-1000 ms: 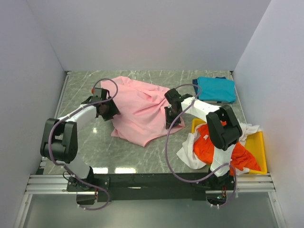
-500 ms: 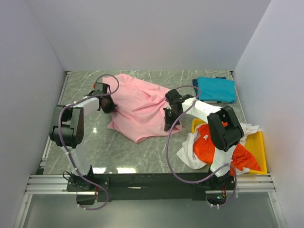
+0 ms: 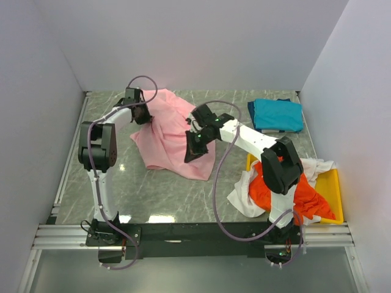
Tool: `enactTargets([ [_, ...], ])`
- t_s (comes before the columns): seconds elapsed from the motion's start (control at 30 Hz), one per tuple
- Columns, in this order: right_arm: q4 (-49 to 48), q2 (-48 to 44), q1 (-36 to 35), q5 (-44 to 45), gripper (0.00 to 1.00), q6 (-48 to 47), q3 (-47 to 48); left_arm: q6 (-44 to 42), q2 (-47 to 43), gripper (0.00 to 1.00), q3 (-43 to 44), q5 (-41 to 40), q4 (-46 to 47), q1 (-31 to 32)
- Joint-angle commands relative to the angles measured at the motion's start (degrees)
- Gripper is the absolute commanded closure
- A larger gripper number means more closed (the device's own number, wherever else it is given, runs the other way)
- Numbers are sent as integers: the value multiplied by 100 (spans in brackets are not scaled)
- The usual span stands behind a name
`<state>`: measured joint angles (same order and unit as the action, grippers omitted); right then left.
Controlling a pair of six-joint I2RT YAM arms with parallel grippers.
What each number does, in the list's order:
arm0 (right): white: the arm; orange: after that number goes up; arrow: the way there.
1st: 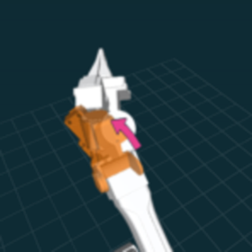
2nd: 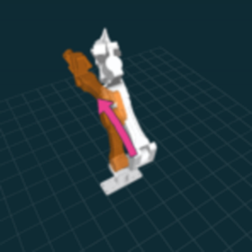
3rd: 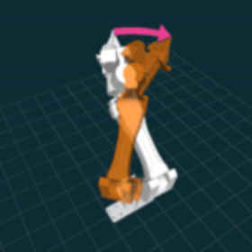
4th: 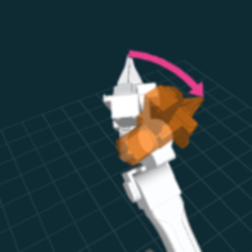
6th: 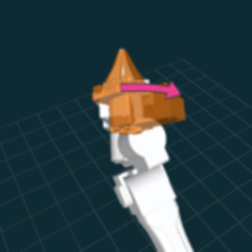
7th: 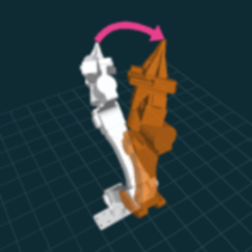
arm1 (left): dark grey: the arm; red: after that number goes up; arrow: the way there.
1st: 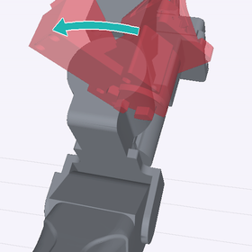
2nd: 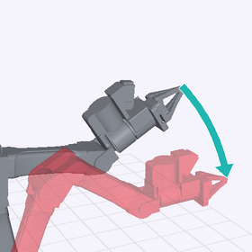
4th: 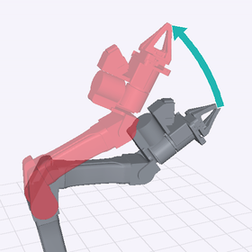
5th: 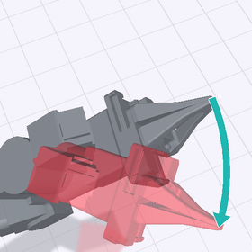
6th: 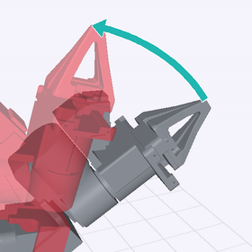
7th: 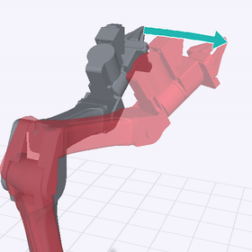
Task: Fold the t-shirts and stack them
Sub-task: Flatten the tshirt out
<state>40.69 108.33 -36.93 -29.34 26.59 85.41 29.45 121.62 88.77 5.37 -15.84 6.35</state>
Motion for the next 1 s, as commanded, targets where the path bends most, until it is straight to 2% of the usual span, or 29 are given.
enactTargets([
  [0.0,-122,328,-349,-651,100,249,563,-370,273,100,719,280,28,121],
  [0.17,-465,645,-947,-1187,100,505,995,-449,582,99,1308,439,45,182],
  [0.27,-343,715,-1114,-1258,100,365,1214,-405,521,73,1423,518,72,182],
  [0.3,-281,724,-1124,-1249,92,225,1337,-396,459,54,1424,535,89,182],
  [0.4,-149,593,-1089,-1083,63,84,1435,-388,134,28,1362,440,37,182],
  [0.5,-61,365,-923,-881,54,57,1427,-423,-392,20,1073,238,-95,182],
  [0.63,-472,-75,-448,-827,51,259,935,-414,-1471,18,83,-96,-253,182],
  [0.77,-781,-339,220,-942,51,365,277,-282,-2484,28,-1016,-18,-323,235],
  [0.93,-545,-269,818,-810,50,75,239,25,-3564,38,-2309,148,-938,455],
  [0.97,-501,-252,958,-819,50,5,301,69,-3697,40,-2808,271,-939,464],
])
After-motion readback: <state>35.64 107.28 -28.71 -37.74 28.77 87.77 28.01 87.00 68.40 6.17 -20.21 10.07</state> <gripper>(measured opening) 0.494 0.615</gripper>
